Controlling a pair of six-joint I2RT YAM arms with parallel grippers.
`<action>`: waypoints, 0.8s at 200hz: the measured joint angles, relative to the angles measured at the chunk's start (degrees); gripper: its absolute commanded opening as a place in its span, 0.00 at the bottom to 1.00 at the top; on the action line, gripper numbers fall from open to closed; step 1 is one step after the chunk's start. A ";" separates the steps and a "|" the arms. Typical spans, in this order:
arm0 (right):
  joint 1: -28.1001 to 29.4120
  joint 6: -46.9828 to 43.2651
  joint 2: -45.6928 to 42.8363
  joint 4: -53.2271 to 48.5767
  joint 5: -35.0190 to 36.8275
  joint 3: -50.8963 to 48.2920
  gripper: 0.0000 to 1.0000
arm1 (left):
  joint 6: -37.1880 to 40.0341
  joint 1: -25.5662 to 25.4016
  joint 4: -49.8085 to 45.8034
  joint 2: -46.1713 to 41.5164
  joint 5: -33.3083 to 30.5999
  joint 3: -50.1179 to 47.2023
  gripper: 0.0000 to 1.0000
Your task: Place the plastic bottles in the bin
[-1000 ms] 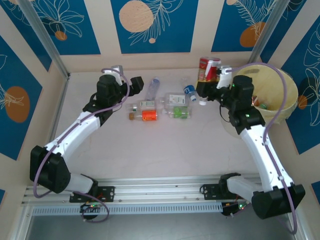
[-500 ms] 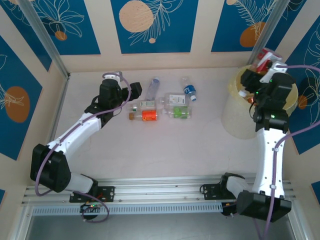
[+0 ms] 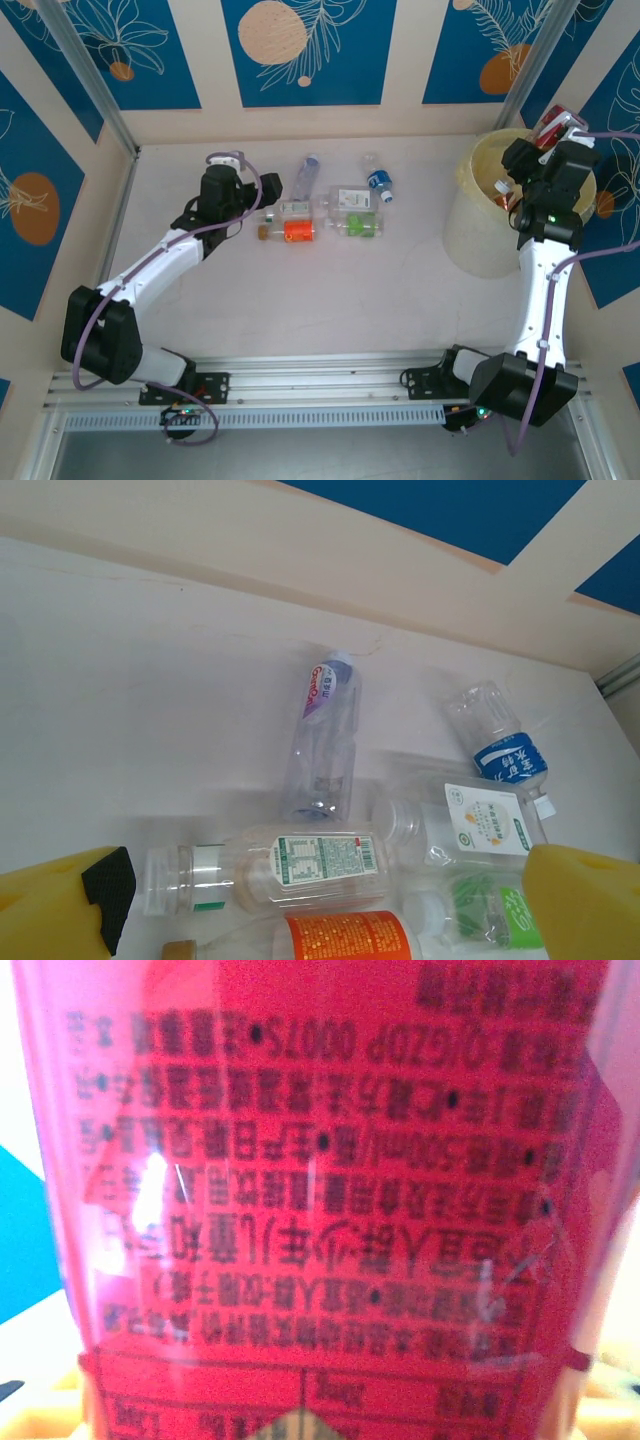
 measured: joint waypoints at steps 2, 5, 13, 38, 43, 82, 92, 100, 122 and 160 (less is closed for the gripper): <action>-0.04 -0.15 0.24 0.04 -0.04 0.00 0.58 | -0.02 0.02 -0.02 0.00 0.00 -0.02 1.00; -0.11 -0.20 0.52 0.17 -0.11 0.00 0.59 | -0.11 0.09 -0.02 0.00 0.00 -0.09 1.00; -0.13 -0.66 1.51 0.37 -0.57 0.00 0.60 | -0.13 0.15 -0.02 0.02 0.00 -0.13 1.00; -0.17 -1.70 5.22 -0.22 -2.03 0.09 0.61 | -0.17 0.35 -0.07 0.02 -0.02 -0.13 1.00; -0.17 -1.79 6.03 -0.48 -2.21 0.13 0.61 | -0.17 0.37 -0.07 0.07 -0.02 -0.13 1.00; -0.17 -2.69 10.84 -2.38 -5.03 0.22 0.72 | -1.11 0.79 -0.24 0.28 -0.02 -0.13 1.00; -0.17 -3.37 11.54 -2.89 -6.58 0.28 0.76 | -1.25 0.96 -0.31 0.52 -0.02 -0.13 1.00; -0.17 -3.61 11.89 -3.04 -7.63 0.31 0.78 | -1.25 1.07 -0.48 0.81 0.00 -0.13 1.00; -0.04 -4.22 12.09 -3.28 -9.51 0.46 0.82 | -1.60 1.33 -1.07 1.64 0.00 -0.13 1.00; 0.00 -4.72 12.02 -3.26 -10.84 0.98 0.89 | -2.32 1.62 -1.92 2.95 0.02 -0.13 1.00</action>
